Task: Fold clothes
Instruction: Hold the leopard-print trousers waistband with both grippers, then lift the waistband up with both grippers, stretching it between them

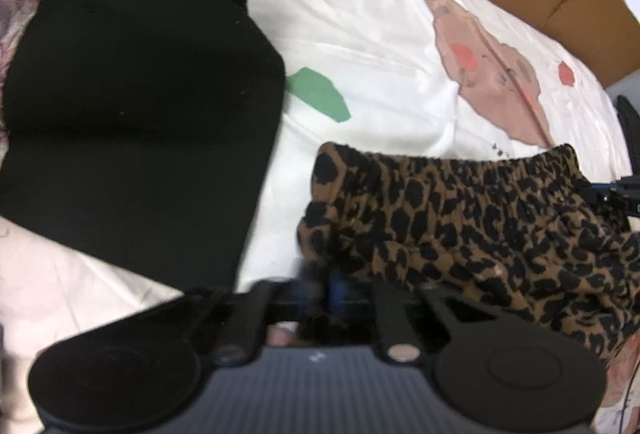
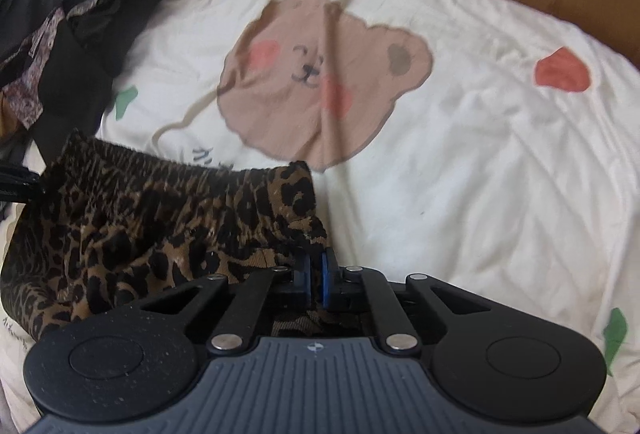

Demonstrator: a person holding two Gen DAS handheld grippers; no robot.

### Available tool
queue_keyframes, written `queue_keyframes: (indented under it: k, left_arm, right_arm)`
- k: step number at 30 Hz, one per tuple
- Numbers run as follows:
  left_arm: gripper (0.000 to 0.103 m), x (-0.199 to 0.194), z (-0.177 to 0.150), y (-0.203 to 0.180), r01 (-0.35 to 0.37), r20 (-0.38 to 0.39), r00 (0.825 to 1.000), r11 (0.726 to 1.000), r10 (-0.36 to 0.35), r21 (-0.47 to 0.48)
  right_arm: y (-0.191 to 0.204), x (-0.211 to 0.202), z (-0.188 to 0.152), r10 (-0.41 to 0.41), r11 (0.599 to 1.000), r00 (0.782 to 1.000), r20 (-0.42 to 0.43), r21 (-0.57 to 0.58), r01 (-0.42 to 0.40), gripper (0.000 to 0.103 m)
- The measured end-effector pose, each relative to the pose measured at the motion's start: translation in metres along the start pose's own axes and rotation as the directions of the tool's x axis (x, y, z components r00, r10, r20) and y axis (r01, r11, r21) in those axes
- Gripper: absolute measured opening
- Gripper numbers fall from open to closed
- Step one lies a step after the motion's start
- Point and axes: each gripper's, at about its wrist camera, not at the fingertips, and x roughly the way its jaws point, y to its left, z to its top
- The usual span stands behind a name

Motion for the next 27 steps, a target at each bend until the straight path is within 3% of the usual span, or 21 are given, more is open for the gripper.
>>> queue_keyframes:
  k: [6, 15, 27]
  left_arm:
    - [0.002, -0.019, 0.016, -0.01, 0.021, 0.07, 0.997, 0.999, -0.024, 0.038]
    - [0.002, -0.028, 0.054, -0.04, 0.071, 0.163, 0.983, 0.994, -0.084, 0.086]
    - [0.002, -0.018, 0.117, -0.075, 0.064, 0.215, 0.971, 0.982, -0.102, 0.18]
  right_arm:
    - [-0.009, -0.023, 0.005, -0.048, 0.998, 0.996, 0.076, 0.044, 0.045, 0.0]
    - [-0.04, -0.058, 0.011, -0.169, 0.978, 0.967, 0.191, 0.156, 0.14, 0.0]
    - [-0.08, -0.062, 0.042, -0.225, 0.962, 0.942, 0.249, 0.211, 0.174, 0.0]
